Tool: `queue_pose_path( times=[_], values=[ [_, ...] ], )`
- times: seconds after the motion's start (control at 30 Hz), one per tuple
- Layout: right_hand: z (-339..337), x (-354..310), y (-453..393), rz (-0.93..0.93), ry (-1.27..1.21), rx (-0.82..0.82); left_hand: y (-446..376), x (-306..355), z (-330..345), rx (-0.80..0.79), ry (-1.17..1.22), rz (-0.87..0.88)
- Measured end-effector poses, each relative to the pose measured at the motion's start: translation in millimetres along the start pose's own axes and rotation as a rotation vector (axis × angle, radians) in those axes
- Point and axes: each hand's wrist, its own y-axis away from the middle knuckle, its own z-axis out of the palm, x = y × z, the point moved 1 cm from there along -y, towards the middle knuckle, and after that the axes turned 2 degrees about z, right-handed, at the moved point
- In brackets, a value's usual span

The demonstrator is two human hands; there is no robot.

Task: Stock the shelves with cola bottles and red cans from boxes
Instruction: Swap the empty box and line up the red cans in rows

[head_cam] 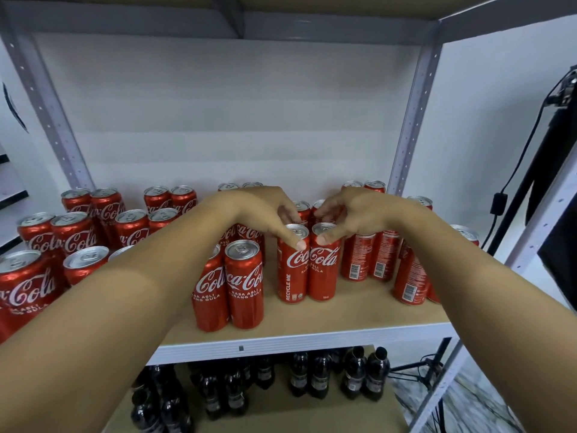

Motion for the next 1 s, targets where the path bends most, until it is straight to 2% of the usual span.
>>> queue_pose_path(
  times=[0.17,0.43,0.63,1.0],
  values=[
    [5,1,-3,0.040,0.056,0.011,-3,5,5,0.028,0.010,-0.053],
    [-5,0,7,-0.006,0.051,-0.049,2,6,5,-0.045,0.137,0.045],
    [4,5,3,0.020,-0.008,0.013,0,12,9,0.021,0.054,-0.023],
    [1,4,12,-0.017,0.026,-0.038,2,1,7,-0.045,0.173,0.079]
  ],
)
